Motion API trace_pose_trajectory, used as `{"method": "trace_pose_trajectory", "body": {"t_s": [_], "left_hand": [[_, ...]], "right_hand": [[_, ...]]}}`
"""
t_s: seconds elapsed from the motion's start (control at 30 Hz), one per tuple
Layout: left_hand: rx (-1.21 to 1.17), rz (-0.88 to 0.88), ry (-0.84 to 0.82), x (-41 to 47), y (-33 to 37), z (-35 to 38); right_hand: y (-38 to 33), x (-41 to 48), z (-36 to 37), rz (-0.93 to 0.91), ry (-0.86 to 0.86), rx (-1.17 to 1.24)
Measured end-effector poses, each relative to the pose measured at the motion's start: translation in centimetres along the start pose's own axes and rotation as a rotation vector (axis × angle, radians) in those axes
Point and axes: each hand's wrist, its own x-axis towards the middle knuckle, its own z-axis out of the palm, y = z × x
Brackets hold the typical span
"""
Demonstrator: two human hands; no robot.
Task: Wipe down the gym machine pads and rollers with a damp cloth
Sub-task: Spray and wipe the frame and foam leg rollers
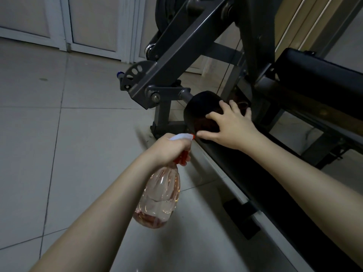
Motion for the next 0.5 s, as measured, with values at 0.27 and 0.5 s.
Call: {"method": "trace_pose_trajectory", "body": {"t_s": [0.27, 0.5], "left_hand": [[0.004, -0.004, -0.005, 0.1, -0.1, 0.2], [0.02, 0.005, -0.021, 0.1, -0.2, 0.1]], "right_hand": [[-2.9, 2.6, 0.9, 0.161, 0.086, -0.006], [-0.3, -1.6, 0.1, 0.062, 0.102, -0.008]]}}
